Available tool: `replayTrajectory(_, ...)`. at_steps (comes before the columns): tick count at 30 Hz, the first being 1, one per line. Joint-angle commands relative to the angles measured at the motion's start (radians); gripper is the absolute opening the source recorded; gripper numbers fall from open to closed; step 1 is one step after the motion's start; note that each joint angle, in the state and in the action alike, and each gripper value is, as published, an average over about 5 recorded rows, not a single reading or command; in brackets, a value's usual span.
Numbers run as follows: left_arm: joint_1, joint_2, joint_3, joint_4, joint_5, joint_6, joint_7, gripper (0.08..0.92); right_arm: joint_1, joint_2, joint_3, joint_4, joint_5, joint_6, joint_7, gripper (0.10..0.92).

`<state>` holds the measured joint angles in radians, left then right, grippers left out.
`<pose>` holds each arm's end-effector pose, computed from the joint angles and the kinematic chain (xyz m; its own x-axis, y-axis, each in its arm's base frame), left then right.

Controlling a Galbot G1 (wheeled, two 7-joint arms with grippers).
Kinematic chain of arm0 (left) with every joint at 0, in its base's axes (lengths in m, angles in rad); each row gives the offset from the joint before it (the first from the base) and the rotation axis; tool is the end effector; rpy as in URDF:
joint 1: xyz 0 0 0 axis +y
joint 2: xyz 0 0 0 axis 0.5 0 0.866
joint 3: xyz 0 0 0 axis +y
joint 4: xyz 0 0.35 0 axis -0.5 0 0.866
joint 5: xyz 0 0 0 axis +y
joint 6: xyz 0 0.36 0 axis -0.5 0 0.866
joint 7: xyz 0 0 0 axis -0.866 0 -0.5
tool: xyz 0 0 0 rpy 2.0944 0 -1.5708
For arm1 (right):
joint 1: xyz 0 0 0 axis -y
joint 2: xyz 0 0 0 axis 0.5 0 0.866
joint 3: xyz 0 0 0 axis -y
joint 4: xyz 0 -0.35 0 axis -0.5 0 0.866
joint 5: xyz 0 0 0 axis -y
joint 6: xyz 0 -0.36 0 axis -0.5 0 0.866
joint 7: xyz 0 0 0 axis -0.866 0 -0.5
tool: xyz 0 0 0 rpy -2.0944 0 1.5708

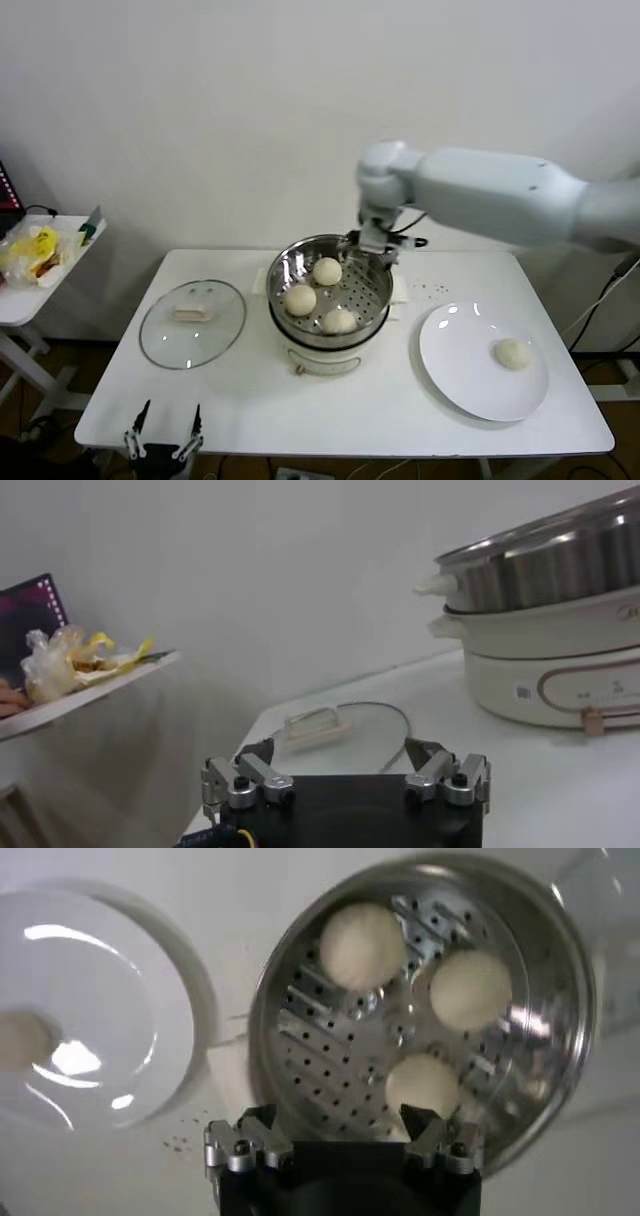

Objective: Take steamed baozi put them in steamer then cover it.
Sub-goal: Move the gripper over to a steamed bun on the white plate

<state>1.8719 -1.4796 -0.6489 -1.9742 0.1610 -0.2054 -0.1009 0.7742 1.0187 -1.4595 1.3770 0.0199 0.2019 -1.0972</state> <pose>0.0731 0.0602 -0.3797 -0.9768 -0.1141 0.1813 -0.0520 0.9473 0.3160 0.5454 0.0556 -0.0065 -0.2631 -0.0665 0.9625 -0.4923 -0.8487 -0.1933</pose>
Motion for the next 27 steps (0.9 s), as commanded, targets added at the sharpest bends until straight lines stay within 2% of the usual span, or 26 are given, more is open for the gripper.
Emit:
replayTrajectory(1, -0.004, 0.004, 0.002, -0.005, 0.001, 0.003, 0.002, 0.823, 0.064, -0.411, -0.123, 0.097, 0.314, -0.504, 0.117, 0.823)
replayTrajectory(7, -0.007, 0.008, -0.001, -0.013, 0.021, 0.007, 0.003, 0.823, -0.211, -0.593, 0.05, 0.078, 0.238, -0.536, 0.088, 0.823)
replayTrajectory(13, -0.015, 0.001, 0.0, -0.015, 0.03, 0.014, 0.005, 0.823, -0.576, -0.683, 0.342, 0.03, 0.111, -0.509, 0.031, 0.823)
replayTrajectory(20, -0.015, 0.0, -0.003, -0.015, 0.039, 0.018, 0.006, 0.823, -0.813, -0.666, 0.537, -0.081, -0.007, -0.471, 0.008, 0.823)
replayTrajectory(27, -0.006, -0.005, -0.006, -0.012, 0.047, 0.017, 0.005, 0.823, -0.836, -0.587, 0.571, -0.19, -0.045, -0.455, -0.003, 0.823)
